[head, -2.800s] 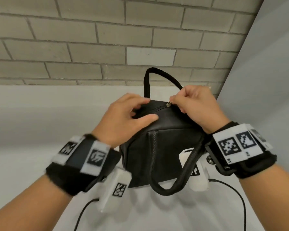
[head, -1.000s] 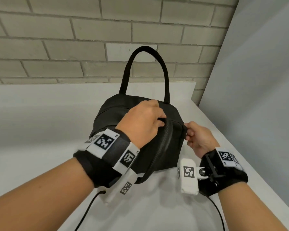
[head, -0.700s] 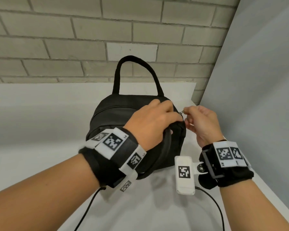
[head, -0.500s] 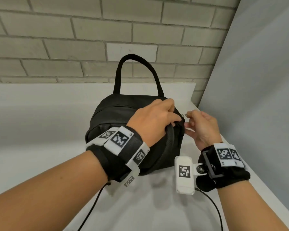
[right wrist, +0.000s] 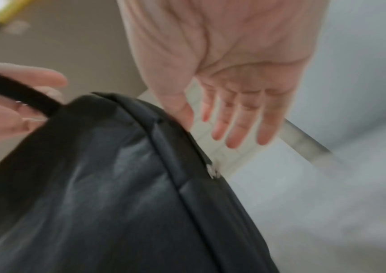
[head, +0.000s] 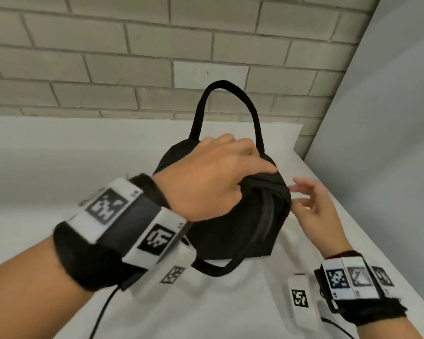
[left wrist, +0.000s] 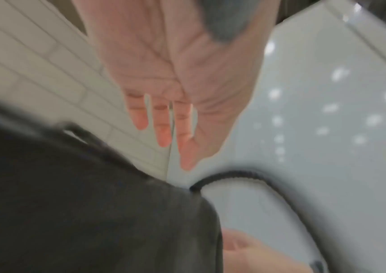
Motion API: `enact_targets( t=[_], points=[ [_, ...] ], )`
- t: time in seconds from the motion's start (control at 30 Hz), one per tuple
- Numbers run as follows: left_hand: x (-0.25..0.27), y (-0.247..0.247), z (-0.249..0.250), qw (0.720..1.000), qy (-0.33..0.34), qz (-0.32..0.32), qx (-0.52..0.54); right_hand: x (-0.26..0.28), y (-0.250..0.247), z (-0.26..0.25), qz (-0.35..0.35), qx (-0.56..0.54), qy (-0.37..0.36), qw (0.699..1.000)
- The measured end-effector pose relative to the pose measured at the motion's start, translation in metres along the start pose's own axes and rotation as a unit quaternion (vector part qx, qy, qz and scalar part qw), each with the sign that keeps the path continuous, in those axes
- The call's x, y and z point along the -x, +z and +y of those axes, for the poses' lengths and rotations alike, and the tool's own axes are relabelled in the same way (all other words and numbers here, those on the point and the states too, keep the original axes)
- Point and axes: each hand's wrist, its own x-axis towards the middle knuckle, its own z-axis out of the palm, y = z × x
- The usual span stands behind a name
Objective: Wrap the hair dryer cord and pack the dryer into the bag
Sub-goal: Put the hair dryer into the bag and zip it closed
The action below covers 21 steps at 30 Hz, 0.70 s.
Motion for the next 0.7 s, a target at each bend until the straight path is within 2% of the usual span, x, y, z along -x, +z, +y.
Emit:
enact_targets(
  t=[0.03, 0.1, 0.17, 0.27, 0.3, 0.37, 0.47, 0.53, 0.6, 0.7],
  points=[
    [0.017, -0.010, -0.008, 1.000, -0.008, 0.014, 0.026, 0.006, -0.003, -0.008, -0.024, 0.013, -0.084, 0.996],
    [0.056, -0.018, -0.028, 0.998, -0.016, 0.030, 0.056, 0.016, -0.004, -0.020, -0.088, 0.055, -0.219, 0.970],
    [0.088, -0.009, -0.050, 0.998, -0.040, 0.025, 0.034, 0.017, 0.000, -0.028, -0.116, 0.135, -0.292, 0.940],
    [0.107, 0.023, -0.071, 0.995, -0.068, 0.059, -0.035, 0.011, 0.012, -0.041, -0.095, 0.184, -0.368, 0.906],
    [0.106, 0.030, -0.072, 0.993, -0.071, 0.085, -0.051, 0.010, 0.016, -0.045, -0.093, 0.169, -0.372, 0.908],
    [0.097, 0.031, -0.069, 0.984, -0.075, 0.153, -0.042, 0.008, 0.021, -0.056, -0.086, 0.109, -0.338, 0.931],
    [0.079, 0.027, -0.060, 0.962, -0.102, 0.243, 0.069, 0.008, 0.029, -0.065, -0.052, 0.025, -0.244, 0.968],
    [0.071, 0.024, -0.051, 0.942, -0.152, 0.265, 0.141, 0.007, 0.033, -0.068, -0.022, -0.009, -0.179, 0.984],
    [0.067, 0.025, -0.045, 0.918, -0.209, 0.261, 0.214, 0.006, 0.035, -0.069, -0.006, -0.037, -0.125, 0.991],
    [0.064, 0.027, -0.040, 0.899, -0.233, 0.271, 0.253, 0.002, 0.037, -0.073, -0.035, -0.017, -0.094, 0.995]
  ],
)
